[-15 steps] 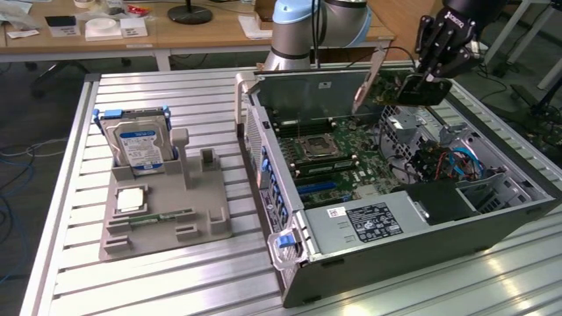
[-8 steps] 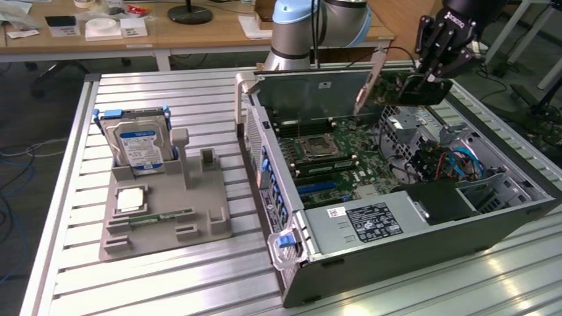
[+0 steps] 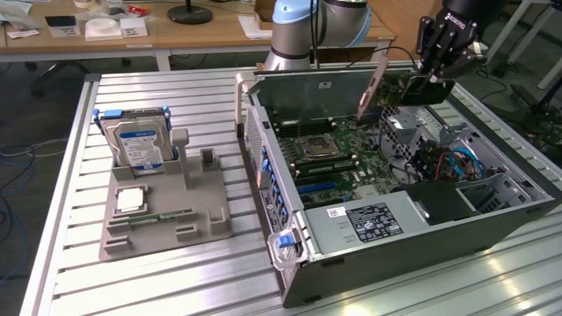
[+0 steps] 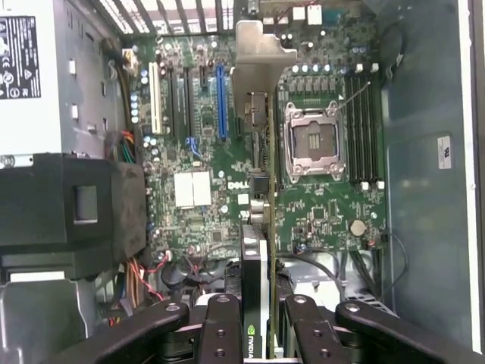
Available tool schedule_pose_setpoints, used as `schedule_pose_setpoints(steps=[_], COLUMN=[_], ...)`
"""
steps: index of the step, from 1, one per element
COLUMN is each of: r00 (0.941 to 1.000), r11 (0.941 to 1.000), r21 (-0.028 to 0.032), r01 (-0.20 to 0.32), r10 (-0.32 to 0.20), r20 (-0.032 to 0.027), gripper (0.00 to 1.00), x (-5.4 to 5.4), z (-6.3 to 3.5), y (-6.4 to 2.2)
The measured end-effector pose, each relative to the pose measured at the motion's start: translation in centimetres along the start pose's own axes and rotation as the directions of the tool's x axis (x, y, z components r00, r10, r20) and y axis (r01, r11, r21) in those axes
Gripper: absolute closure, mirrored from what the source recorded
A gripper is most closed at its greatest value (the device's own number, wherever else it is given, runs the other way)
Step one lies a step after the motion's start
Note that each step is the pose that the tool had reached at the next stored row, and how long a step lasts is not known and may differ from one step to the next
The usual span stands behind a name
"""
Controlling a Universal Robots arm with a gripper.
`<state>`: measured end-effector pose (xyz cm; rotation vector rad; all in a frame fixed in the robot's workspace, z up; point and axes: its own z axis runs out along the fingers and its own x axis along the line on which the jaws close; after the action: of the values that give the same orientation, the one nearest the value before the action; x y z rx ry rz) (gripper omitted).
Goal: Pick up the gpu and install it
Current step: 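Insert the gpu into the slot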
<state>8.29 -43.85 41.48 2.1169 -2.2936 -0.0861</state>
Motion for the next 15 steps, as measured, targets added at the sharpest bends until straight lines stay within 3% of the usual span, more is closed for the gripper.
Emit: schedule_pose_setpoints(steps=[7, 8, 15], r00=[0.9999, 0.9999, 0.9999], r11=[0.999, 0.9989, 0.9989], r21=[0.0442, 0.0464, 0.0467], r01=[0.005, 0.005, 0.005], r10=[-0.005, -0.005, -0.005], r20=[0.0109, 0.0114, 0.0115], gripper=[0.73, 0.73, 0.73], x=[0.04, 0.05, 0.05], z=[0.07, 0.08, 0.13], y=[0.5, 0.58, 0.65])
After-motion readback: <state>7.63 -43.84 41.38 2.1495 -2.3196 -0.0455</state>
